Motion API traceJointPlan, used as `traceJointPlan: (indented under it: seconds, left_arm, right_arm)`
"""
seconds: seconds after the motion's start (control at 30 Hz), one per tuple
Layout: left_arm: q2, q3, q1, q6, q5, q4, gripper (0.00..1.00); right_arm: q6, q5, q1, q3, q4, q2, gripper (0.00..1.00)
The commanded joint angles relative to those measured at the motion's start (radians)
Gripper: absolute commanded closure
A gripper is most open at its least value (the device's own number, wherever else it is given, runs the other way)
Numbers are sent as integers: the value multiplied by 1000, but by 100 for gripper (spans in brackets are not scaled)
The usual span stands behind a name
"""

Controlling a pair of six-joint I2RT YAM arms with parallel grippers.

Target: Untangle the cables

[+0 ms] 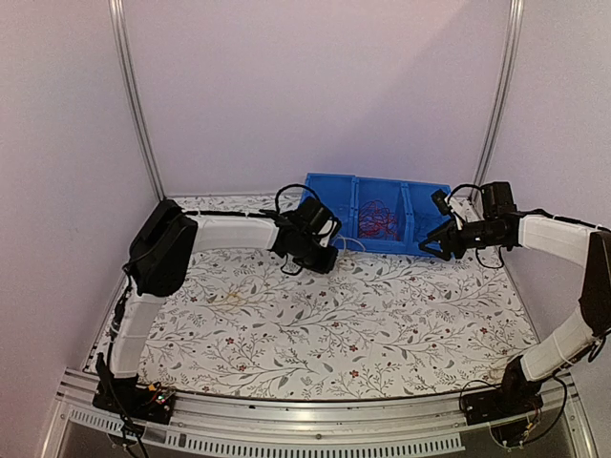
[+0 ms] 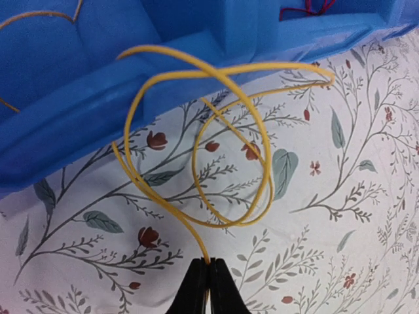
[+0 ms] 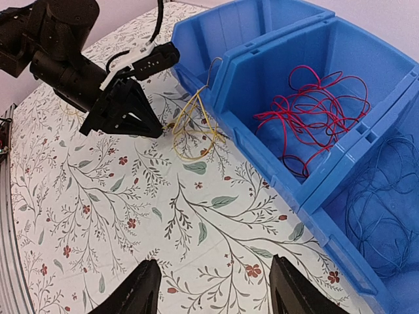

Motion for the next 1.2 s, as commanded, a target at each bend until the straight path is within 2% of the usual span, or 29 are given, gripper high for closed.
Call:
traceJointPlan:
  seconds: [0.0,0.13,0.37,0.73,0.83,1.03,1.07,1.17]
  left_arm:
    - [-168,-24,5,54,-68,118,100]
    - [-208,-5,35,94,-112,197,100]
    - [-199,123,87,179,-153,326,100]
    - [70,456,173,231,-134,363,100]
    - [95,438,177,216,-125,365,100]
    - [36,282,171,180,-61,430,100]
    - [22,257,168,181,-49,440,97]
    - [-13,226,163,185,-32,426,67]
  right_arm:
    - [-13,-9,-6,6,-11,16,39]
    - [-14,-8,-4,7,-12,19,39]
    - [-18,0,-5,6,-12,26,39]
    - [-24,26,-6,3,-14,28,39]
    - [-28,33,-6,-1,-13,22,39]
    - [-32,26,-6,3,-14,31,39]
    - [-31,25,-6,4,-14,34,40]
    - [-32,16,-6,8,-18,40,39]
